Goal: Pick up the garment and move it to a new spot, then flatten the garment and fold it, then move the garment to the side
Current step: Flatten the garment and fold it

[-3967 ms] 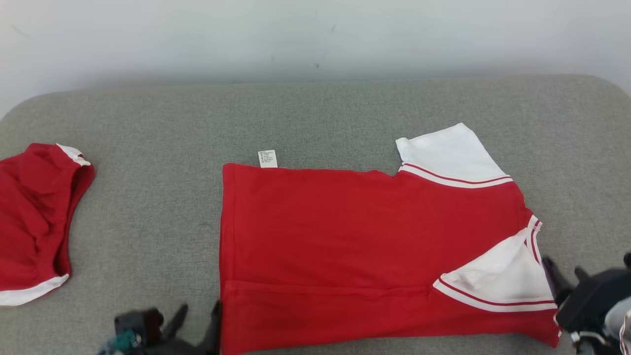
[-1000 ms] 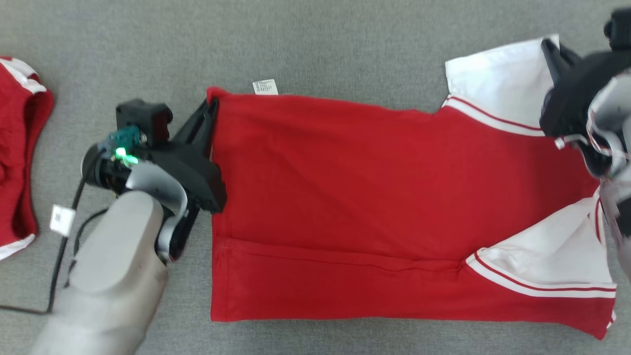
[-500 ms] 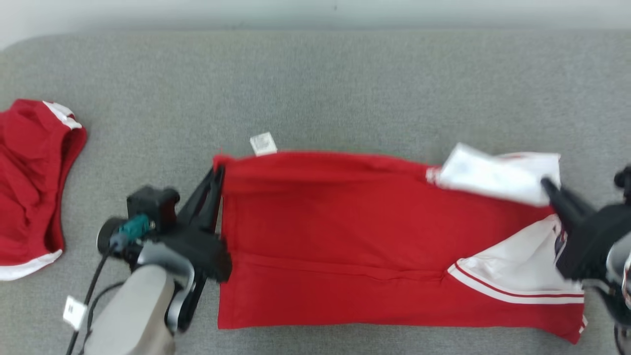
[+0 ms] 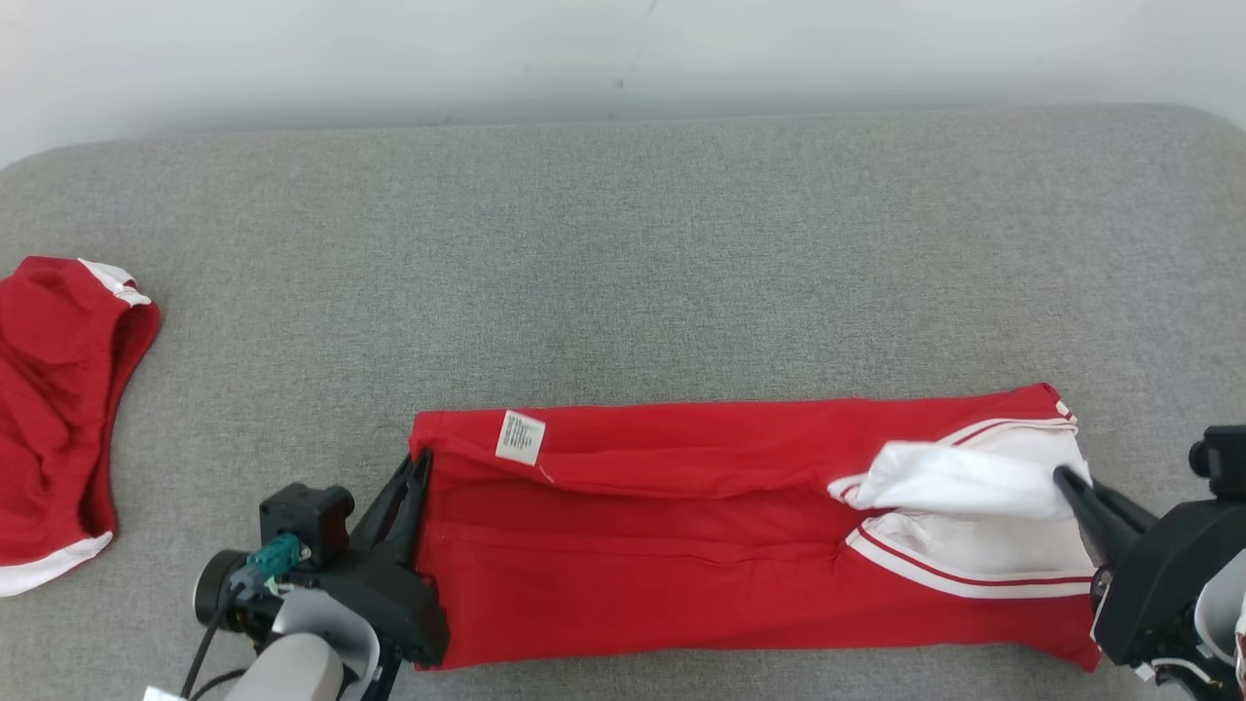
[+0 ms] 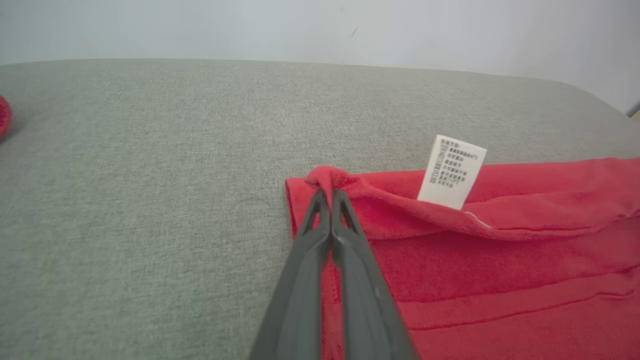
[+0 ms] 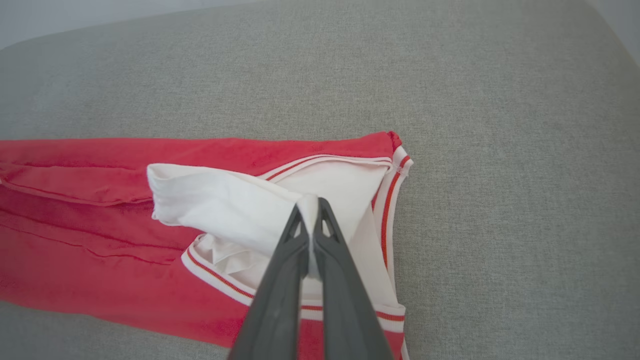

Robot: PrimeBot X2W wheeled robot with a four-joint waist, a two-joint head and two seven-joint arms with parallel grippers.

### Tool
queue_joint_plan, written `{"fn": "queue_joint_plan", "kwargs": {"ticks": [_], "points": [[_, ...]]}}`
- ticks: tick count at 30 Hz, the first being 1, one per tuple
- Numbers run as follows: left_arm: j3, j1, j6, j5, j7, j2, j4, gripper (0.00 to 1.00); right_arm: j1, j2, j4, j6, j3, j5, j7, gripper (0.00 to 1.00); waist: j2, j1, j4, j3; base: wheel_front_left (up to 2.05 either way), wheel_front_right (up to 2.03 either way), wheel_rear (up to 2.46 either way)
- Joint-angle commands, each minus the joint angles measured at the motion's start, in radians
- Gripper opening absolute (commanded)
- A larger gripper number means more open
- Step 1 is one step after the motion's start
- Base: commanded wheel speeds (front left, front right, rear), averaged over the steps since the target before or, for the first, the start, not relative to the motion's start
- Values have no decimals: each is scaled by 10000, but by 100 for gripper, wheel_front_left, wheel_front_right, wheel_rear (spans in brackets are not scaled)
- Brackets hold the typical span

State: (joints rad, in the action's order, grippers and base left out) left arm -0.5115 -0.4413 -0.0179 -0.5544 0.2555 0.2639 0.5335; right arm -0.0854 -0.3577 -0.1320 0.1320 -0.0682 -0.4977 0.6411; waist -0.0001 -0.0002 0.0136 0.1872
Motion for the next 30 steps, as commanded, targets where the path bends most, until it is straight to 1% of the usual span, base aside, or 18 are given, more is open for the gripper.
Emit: {"fn": "queue_joint_plan", "kwargs": {"ticks": [1, 3, 4, 5, 6, 11, 15, 18, 20, 21, 24, 30], "points": [[-7, 221, -74, -19, 48, 2, 26, 0, 163, 46, -36, -25, -13, 48, 119, 0, 1, 2, -1, -18, 0, 0, 0], [-8, 344, -148, -14, 55, -17, 68, 0, 287, 25, 29, -25, -41, 120, 314, 0, 1, 2, 12, -40, 0, 0, 0], [7, 426, -202, -42, 56, -34, 110, 18, 340, 65, 84, -25, -68, 150, 429, 0, 1, 2, 16, -55, 0, 0, 0], [8, 481, -264, -54, 58, -51, 140, 42, 374, 104, 115, -23, -66, 164, 505, 28, 1, 2, 27, -76, 0, 0, 0], [-4, 509, -265, -51, 62, -66, 140, 100, 375, 139, 134, -23, -73, 195, 508, 100, 1, 2, 39, -104, 0, 0, 0], [244, 925, -527, -154, 90, -118, 63, 100, 534, 319, 355, -25, 101, 123, 613, 100, 1, 2, 67, -385, 0, 0, 0], [1149, 1538, -834, -99, 104, -265, -839, 100, 705, 506, 468, -25, -15, -216, 892, 100, 1, 2, 119, -715, 0, 0, 0], [2036, 2303, -877, 198, 101, -468, -1907, 100, 774, 530, 420, -23, -239, -151, 855, 100, 1, 2, 176, -939, 0, 0, 0], [2608, 2809, -708, 454, 103, -679, -2648, 100, 847, 615, 456, -23, -433, -137, 781, 100, 1, 2, 229, -1093, 0, 0, 0], [2608, 2809, -708, 454, 103, -679, -2648, 100, 847, 615, 456, -23, -433, -137, 781, 100, 1, 2, 229, -1093, 0, 0, 0], [3303, 3653, -493, 911, 102, -967, -3458, 100, 834, 810, 472, -23, -669, -242, 752, 100, 1, 2, 277, -1311, 0, 0, 0], [4618, 4767, 64, 1623, 104, -1482, -4289, 100, 461, 1319, 801, -23, -1321, -7, 620, 100, 1, 2, 344, -1447, 0, 0, 0]]}}
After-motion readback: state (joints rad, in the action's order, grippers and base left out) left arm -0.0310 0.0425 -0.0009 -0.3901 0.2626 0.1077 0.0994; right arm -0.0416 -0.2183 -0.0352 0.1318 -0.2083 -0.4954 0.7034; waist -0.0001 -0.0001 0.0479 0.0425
